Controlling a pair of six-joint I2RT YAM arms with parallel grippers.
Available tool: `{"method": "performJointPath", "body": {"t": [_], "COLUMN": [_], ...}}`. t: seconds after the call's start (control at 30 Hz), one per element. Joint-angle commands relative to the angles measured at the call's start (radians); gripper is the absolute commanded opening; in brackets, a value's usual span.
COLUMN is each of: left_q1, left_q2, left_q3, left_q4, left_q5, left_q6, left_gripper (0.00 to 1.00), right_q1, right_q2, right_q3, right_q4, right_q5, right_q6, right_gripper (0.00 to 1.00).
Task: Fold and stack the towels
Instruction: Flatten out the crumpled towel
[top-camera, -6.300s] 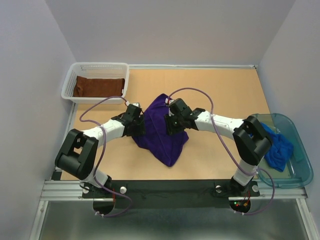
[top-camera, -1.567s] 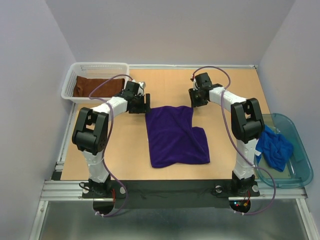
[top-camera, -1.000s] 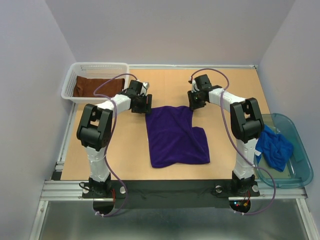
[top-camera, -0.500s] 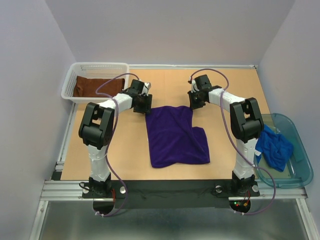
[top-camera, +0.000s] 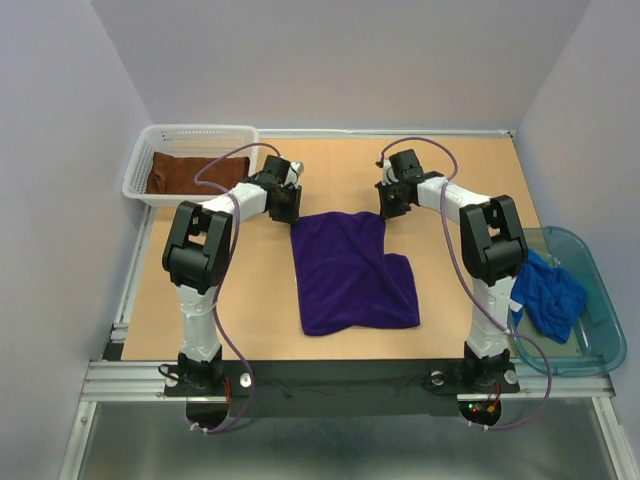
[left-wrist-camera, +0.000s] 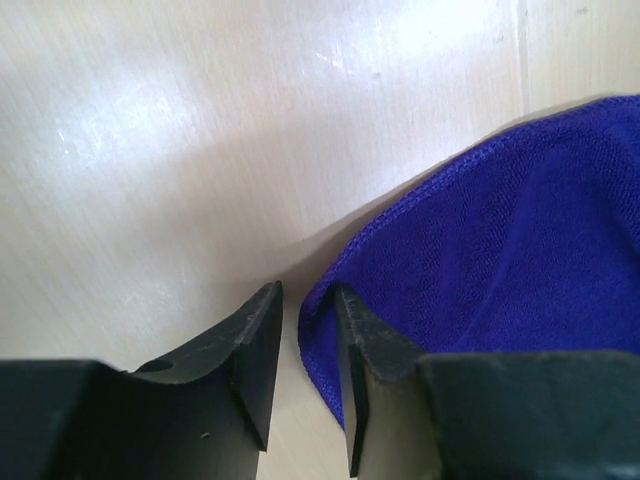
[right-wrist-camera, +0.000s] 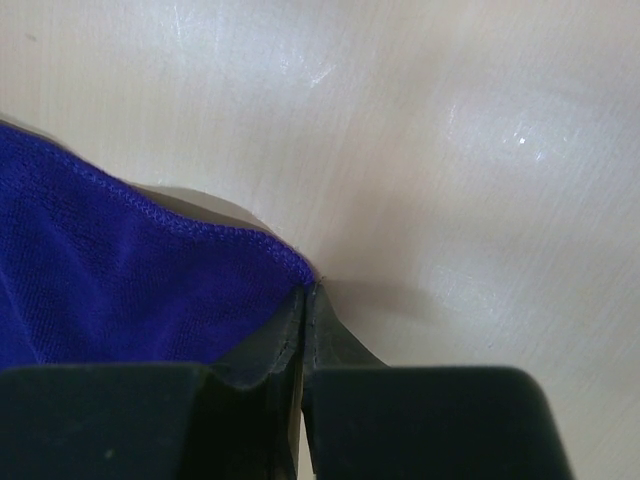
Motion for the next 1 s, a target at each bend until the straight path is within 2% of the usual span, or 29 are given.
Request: {"method": "performJointPath", "body": {"t": [0.0, 0.13, 0.33, 0.43, 0.53, 0.63, 0.87, 0.97], "left_q1": [-0.004, -0.003, 0.002, 0.002, 0.000, -0.001, -0.047, -0.075], "left_q2": [0.012, 0.022, -0.031, -0.062, -0.088, -0.114, -0.258, -0.336], "left_q3": [0.047, 0.074, 0.143, 0.253, 0.336, 0.500, 0.735, 0.746], "left_q4": [-0.015, -0.024, -0.044, -0.067, -0.094, -0.119, -0.104, -0.065], "left_q5": [0.002, -0.014, -0.103, -0.155, -0.183, -0.183, -0.223, -0.237], "left_q6": [0.021, 0.032, 0.075, 0.107, 0.142, 0.161, 0.214, 0.228], "left_gripper": [0.31, 0.00, 0.00, 0.00, 0.00, 0.00, 0.00, 0.00], "right_q1": [0.000, 0.000, -0.007, -0.019, -0.031, -0.033, -0.034, -0.033], "right_q2": [0.038, 0.035, -0.032, -0.077, -0.118, -0.158, -0.284, -0.357], "right_q3": [-0.026, -0.018, 0.078, 0.183, 0.299, 0.422, 0.608, 0.612], "right_q4": [-0.010, -0.010, -0.010, -0.010, -0.009, -0.009, -0.009, -0.006], "right_q5": [0.016, 0.047, 0.160, 0.283, 0.335, 0.401, 0.391, 0.329], "right_q6": [-0.019, -0.022, -0.054, -0.068, -0.082, -0.113, -0.183, -0.220], "right_gripper": [0.01, 0.00, 0.00, 0.01, 0.00, 0.01, 0.00, 0.01]}}
